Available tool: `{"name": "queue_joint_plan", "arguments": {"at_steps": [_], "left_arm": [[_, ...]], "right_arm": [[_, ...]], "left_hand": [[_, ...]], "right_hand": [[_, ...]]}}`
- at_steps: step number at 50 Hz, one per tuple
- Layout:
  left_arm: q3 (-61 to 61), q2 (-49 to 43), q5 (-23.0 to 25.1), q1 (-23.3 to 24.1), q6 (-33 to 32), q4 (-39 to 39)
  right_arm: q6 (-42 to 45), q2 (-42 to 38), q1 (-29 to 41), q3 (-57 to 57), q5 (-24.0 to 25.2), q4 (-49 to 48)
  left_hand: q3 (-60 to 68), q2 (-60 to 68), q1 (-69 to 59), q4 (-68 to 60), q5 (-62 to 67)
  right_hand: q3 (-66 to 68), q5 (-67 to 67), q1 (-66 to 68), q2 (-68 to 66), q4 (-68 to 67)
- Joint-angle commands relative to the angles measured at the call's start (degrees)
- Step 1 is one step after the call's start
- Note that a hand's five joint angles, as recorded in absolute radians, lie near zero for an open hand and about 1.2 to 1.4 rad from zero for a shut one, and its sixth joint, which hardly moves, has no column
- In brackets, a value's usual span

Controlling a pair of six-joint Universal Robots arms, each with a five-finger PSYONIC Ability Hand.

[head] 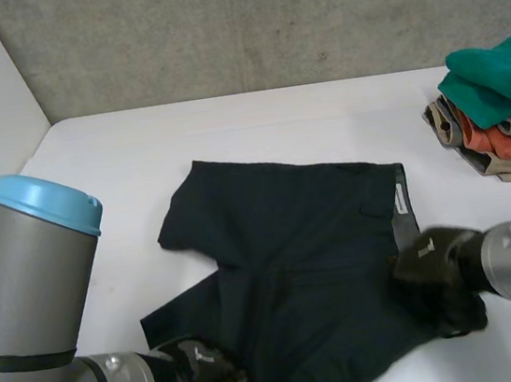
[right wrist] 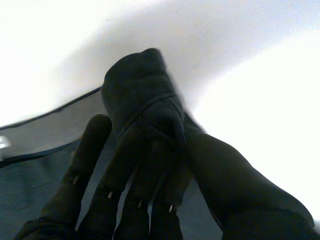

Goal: Fold the laundry.

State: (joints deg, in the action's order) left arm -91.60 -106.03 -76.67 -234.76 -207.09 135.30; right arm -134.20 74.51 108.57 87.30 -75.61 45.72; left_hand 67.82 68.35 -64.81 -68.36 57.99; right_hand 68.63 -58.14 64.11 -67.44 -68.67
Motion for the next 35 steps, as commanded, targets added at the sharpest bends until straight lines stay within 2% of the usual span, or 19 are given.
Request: {"name": "queue_joint_plan", "arguments": {"at_steps": [1, 6, 11, 12, 15, 16, 19, 20, 23, 26, 27, 28, 29, 30, 35], "left_arm": [[7.6, -3.1, -4.3, 0.2, -8.1, -1.8], [18.8, -7.8, -10.9, -1.0, -7.1, 8.1], [30.2, -13.7, -13.0, -2.3, -6.0, 21.6], [33.8, -16.3, -12.8, -2.4, -6.0, 26.4], [39.0, -20.7, -12.3, -2.5, -6.1, 33.3], [42.3, -23.7, -11.8, -2.4, -6.3, 36.8], [47.5, -28.7, -11.5, -2.1, -7.2, 41.7], [51.1, -32.2, -11.7, -1.8, -8.4, 44.3], [57.6, -38.9, -12.7, -1.3, -12.1, 47.4], [61.9, -42.9, -14.0, -1.4, -14.7, 48.7], [64.0, -44.9, -14.9, -1.4, -15.8, 49.1], [64.8, -45.6, -15.3, -1.3, -16.1, 49.4], [65.3, -46.1, -15.7, -1.3, -16.4, 49.4], [65.8, -46.5, -16.8, -1.1, -16.2, 49.9], [63.7, -44.4, -21.5, -0.8, -13.3, 51.9]], "right_arm": [[0.9, -2.8, -0.3, -2.0, 0.6, 0.4], [-7.0, -5.6, 0.3, -5.8, -0.5, -9.1], [-15.1, -8.2, 0.9, -9.5, -4.5, -21.0], [-17.0, -9.0, 1.2, -10.3, -6.1, -25.5], [-18.3, -10.6, 1.6, -11.0, -8.5, -34.1], [-18.4, -11.7, 1.9, -11.1, -9.7, -40.8], [-18.1, -13.9, 2.2, -11.3, -10.9, -49.2], [-17.7, -15.5, 2.4, -11.4, -11.4, -54.8], [-16.4, -19.3, 2.8, -12.1, -11.8, -66.5], [-15.4, -22.6, 3.0, -12.6, -11.3, -73.8], [-14.9, -24.8, 3.1, -13.2, -11.3, -77.9], [-14.8, -26.0, 3.3, -13.7, -11.4, -79.6], [-14.5, -27.0, 3.8, -14.1, -11.5, -80.9], [-14.3, -28.4, 4.2, -14.7, -11.7, -81.4], [-14.6, -29.0, 4.3, -14.1, -12.4, -80.4]], "left_hand": [[12.2, 11.6, -15.2, -11.6, 12.0], [12.2, 11.6, -15.2, -11.6, 12.0], [12.2, 11.6, -15.2, -11.6, 12.0], [12.2, 11.6, -15.2, -11.6, 12.0], [12.2, 11.6, -15.2, -11.6, 12.0], [12.2, 11.6, -15.2, -11.6, 12.0], [12.2, 11.6, -15.2, -11.6, 12.0], [12.2, 11.6, -15.2, -11.6, 12.0], [12.2, 11.6, -15.2, -11.6, 12.0], [12.2, 11.6, -15.2, -11.6, 12.0], [6.5, 6.0, -9.5, -6.0, 6.4], [-13.0, -13.5, 10.0, 13.5, -13.2], [-36.4, -36.9, 33.3, 36.9, -36.5], [-57.8, -58.4, 54.8, 58.4, -58.0], [-57.8, -58.4, 54.8, 58.4, -58.0]], "right_hand": [[11.4, -11.9, 15.9, -12.6, -11.3], [11.4, -11.9, 15.9, -12.6, -11.3], [11.4, -11.9, 15.9, -12.6, -11.3], [11.4, -11.9, 15.9, -12.6, -11.3], [11.4, -11.9, 15.9, -12.6, -11.3], [11.4, -11.9, 15.9, -12.6, -11.3], [11.4, -11.9, 15.9, -12.6, -11.3], [11.4, -11.9, 15.9, -12.6, -11.3], [11.4, -11.9, 15.9, -12.6, -11.3], [8.0, -8.5, 12.5, -9.2, -8.0], [-23.5, 23.0, -19.0, 22.3, 23.5], [-44.5, 44.0, -39.9, 43.3, 44.5], [-58.6, 58.1, -54.1, 57.4, 58.7], [-58.6, 58.1, -54.1, 57.4, 58.7], [-58.6, 58.1, -54.1, 57.4, 58.7]]}}
